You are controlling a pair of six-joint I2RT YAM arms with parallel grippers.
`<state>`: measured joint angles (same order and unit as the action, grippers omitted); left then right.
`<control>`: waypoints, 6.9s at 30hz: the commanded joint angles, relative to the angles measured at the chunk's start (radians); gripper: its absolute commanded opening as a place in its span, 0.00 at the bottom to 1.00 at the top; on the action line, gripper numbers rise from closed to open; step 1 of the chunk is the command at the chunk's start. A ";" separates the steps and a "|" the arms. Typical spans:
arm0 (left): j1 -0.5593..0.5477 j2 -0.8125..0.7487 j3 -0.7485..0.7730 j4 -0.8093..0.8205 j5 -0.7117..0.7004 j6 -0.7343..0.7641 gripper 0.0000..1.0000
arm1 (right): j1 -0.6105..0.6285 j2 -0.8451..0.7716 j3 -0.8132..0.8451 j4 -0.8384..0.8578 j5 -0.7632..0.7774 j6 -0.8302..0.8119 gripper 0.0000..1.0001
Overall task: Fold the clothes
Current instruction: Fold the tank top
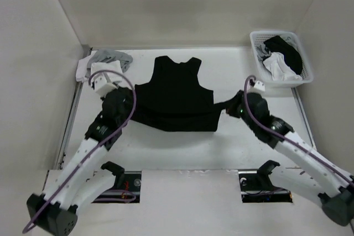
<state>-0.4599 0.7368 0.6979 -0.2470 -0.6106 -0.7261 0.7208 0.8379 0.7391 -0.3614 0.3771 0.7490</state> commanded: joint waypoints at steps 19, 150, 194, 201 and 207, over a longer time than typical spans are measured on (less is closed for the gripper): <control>0.307 1.319 0.988 0.462 0.206 0.177 0.25 | -0.542 1.316 1.117 0.317 -0.482 -0.056 0.30; 0.306 0.207 -0.435 0.611 0.442 -0.101 0.04 | -0.475 0.222 -0.335 0.543 -0.432 0.047 0.04; -0.372 0.639 -0.201 0.802 0.285 -0.072 0.25 | -0.496 0.324 -0.431 0.741 -0.383 0.204 0.00; -0.427 0.576 -0.224 0.793 0.267 -0.075 0.25 | -0.450 -0.068 -0.348 0.324 -0.261 0.086 0.00; -0.412 0.478 -0.278 0.781 0.264 -0.084 0.25 | -0.250 0.036 -0.092 0.168 -0.109 -0.037 0.01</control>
<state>-0.8822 1.2751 0.4484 0.5018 -0.3267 -0.8074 0.3923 0.8177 0.5224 -0.0978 0.1593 0.8024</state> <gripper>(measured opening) 0.250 0.027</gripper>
